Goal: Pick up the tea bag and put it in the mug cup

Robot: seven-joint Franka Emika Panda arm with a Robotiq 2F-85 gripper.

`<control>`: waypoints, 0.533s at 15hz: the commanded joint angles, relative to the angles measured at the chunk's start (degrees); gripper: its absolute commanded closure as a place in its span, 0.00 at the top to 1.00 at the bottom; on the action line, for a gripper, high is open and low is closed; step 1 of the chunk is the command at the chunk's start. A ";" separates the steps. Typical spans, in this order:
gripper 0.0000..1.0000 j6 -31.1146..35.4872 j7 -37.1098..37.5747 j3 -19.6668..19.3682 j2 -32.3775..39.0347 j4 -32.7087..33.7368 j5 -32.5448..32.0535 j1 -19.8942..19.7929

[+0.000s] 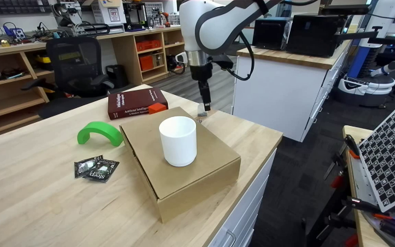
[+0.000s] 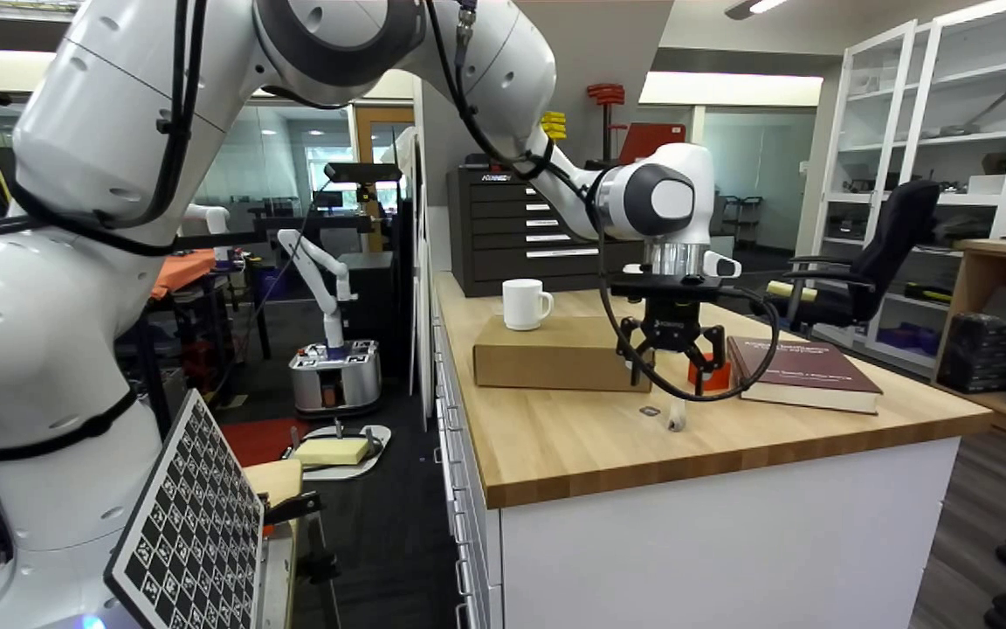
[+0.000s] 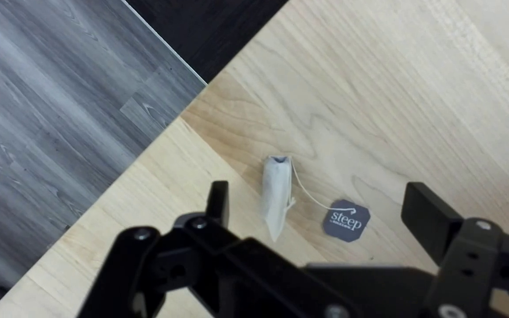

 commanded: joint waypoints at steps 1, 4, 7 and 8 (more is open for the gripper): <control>1.00 3.17 -2.08 1.04 -0.99 -1.63 -0.42 -1.37; 1.00 4.03 -3.13 1.14 -1.08 -1.71 -0.20 -1.64; 1.00 4.52 -4.09 1.10 -1.00 -1.85 -0.03 -2.00; 1.00 4.47 -4.35 1.08 -0.97 -1.89 0.01 -2.15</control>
